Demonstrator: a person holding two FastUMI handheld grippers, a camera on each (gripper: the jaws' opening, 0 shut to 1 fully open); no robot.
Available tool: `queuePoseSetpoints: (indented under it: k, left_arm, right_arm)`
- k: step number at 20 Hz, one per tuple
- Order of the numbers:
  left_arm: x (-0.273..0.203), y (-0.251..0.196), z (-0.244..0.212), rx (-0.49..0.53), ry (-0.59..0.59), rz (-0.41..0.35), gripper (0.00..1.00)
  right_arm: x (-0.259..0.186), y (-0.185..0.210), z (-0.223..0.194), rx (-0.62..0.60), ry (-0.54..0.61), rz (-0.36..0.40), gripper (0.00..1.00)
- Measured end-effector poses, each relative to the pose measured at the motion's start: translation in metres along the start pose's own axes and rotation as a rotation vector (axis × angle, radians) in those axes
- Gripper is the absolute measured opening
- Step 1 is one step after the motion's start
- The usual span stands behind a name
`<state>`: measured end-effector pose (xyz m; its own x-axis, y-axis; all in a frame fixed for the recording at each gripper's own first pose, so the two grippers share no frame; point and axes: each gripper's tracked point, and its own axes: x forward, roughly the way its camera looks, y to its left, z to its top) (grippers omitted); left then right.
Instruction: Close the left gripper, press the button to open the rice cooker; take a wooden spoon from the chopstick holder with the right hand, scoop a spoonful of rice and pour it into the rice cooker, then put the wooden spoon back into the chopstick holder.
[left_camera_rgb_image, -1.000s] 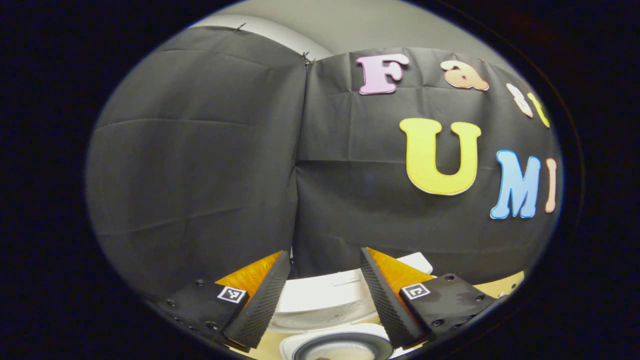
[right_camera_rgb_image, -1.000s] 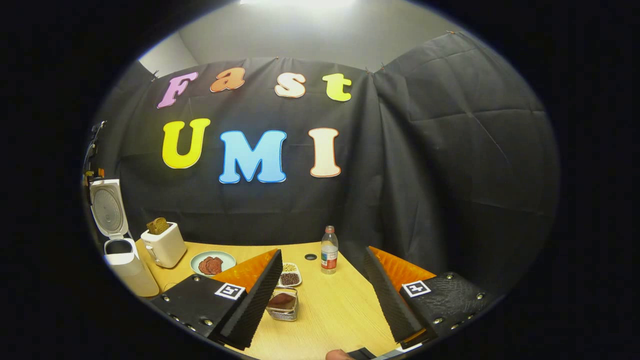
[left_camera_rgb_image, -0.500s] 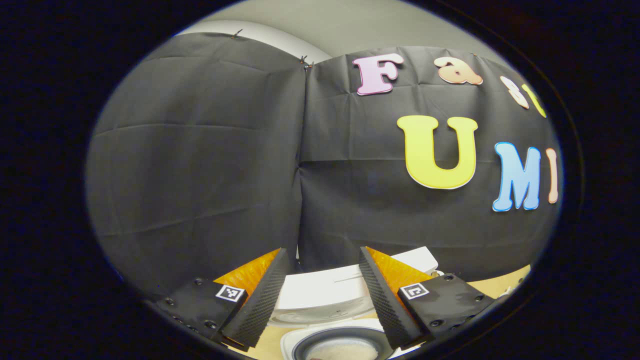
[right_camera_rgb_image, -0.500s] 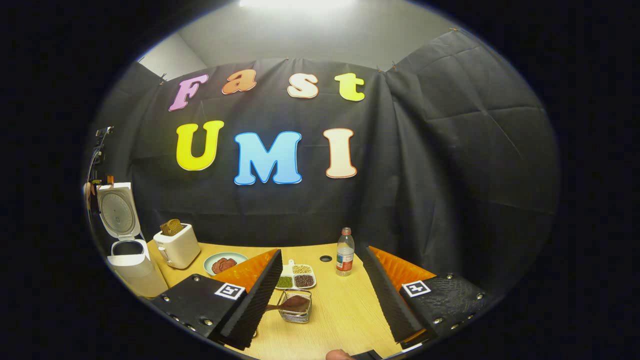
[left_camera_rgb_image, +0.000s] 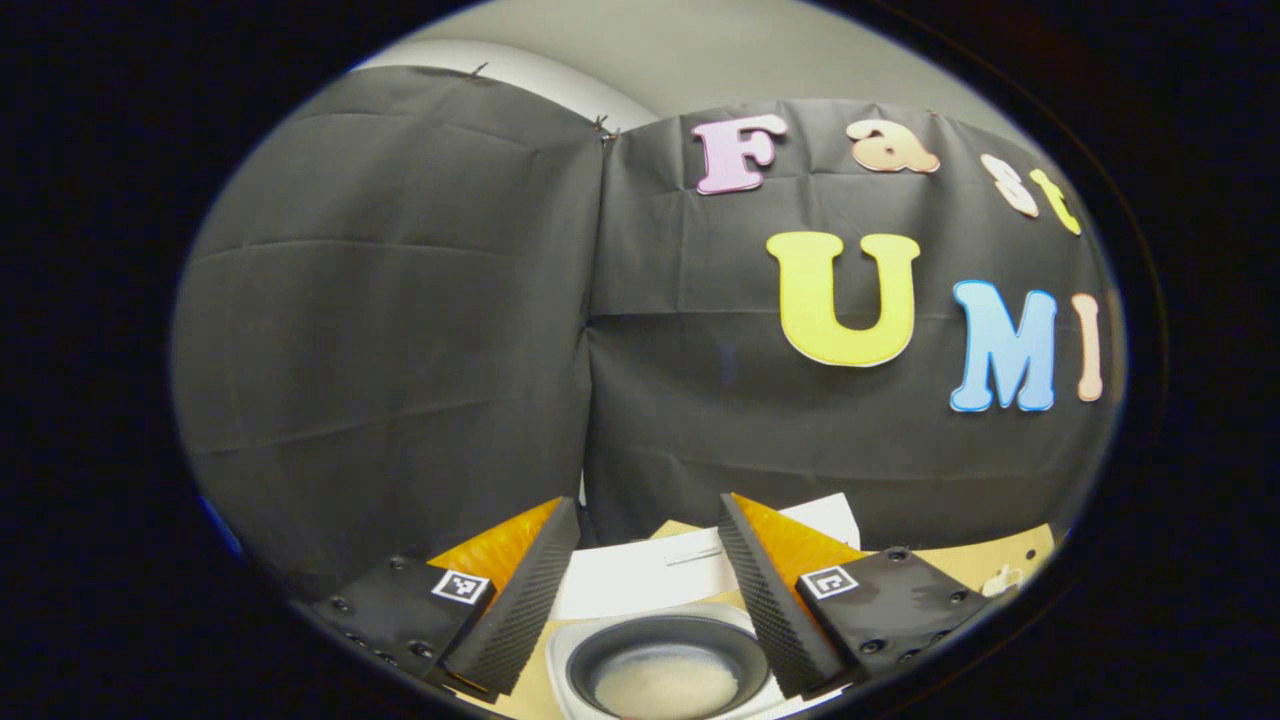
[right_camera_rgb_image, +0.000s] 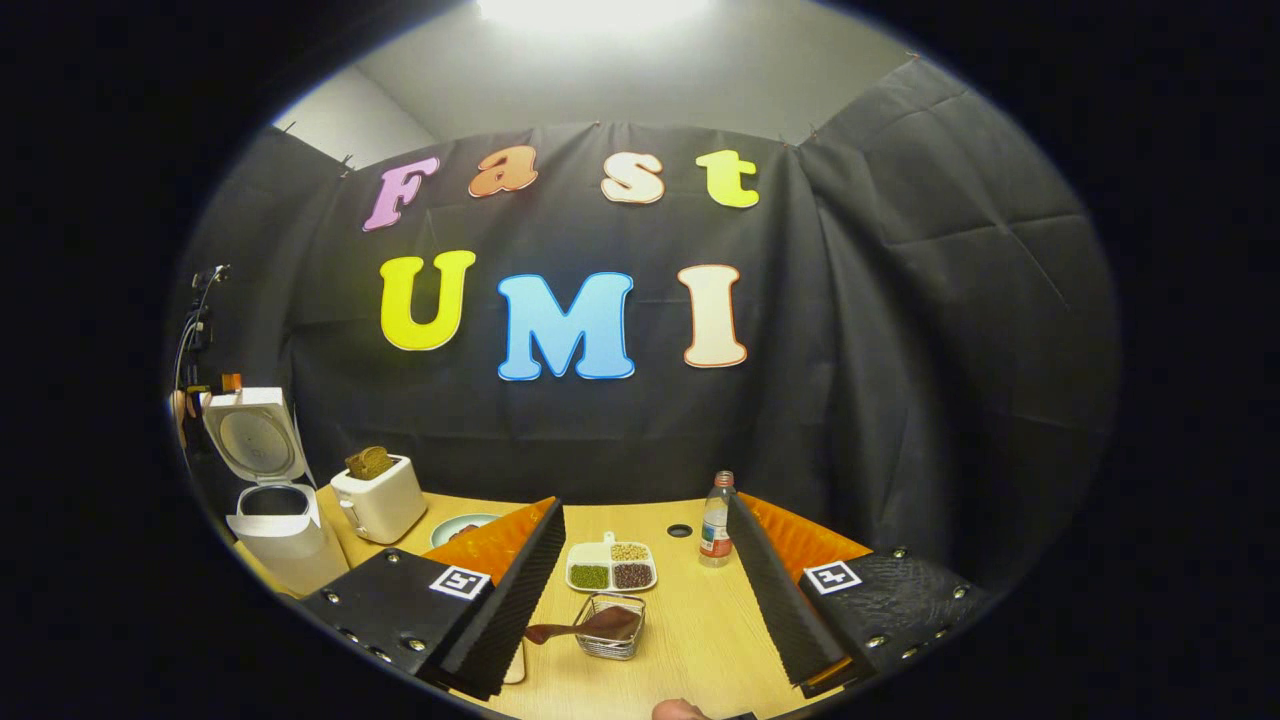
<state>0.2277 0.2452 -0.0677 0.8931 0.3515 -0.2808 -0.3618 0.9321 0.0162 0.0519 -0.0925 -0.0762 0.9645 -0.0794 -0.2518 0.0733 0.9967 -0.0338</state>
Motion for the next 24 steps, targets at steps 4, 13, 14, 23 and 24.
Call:
queuePoseSetpoints:
  k: [4,13,14,23,24]
  left_arm:
    - [-0.025,-0.005,-0.019,-0.026,0.017,-0.022,0.97]
    - [-0.070,-0.023,-0.072,0.037,0.059,-0.065,0.97]
    - [-0.073,-0.024,-0.077,0.053,0.064,-0.071,0.97]
    - [-0.095,-0.034,-0.122,0.021,0.130,-0.107,0.94]
    - [-0.097,-0.035,-0.128,0.020,0.139,-0.110,0.94]
  right_arm:
    - [0.008,0.005,0.002,0.005,0.000,0.035,0.99]
    - [0.014,0.008,-0.001,0.007,0.006,0.078,0.99]
    - [0.013,0.008,-0.001,0.007,0.006,0.080,0.99]
    - [0.009,0.014,-0.002,-0.022,0.007,0.091,0.98]
    - [0.009,0.015,-0.003,-0.024,0.010,0.094,0.98]
